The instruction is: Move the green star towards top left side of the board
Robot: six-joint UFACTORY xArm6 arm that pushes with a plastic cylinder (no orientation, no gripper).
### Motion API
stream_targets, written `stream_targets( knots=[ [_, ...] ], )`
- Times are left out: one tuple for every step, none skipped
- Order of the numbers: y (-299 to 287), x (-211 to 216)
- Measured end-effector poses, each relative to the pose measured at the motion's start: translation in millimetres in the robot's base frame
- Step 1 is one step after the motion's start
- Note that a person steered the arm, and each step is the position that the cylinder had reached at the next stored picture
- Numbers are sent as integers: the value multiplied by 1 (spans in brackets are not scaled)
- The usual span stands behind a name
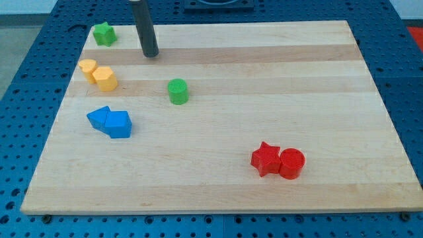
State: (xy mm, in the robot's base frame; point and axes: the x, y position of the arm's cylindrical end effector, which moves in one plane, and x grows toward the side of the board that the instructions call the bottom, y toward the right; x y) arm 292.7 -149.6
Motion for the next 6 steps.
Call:
stream_targets(
  knots=[
    [-23, 14],
    [-85, 16],
    [-145, 16],
    [-155, 29],
    [-145, 57],
    [-106, 46]
  ],
)
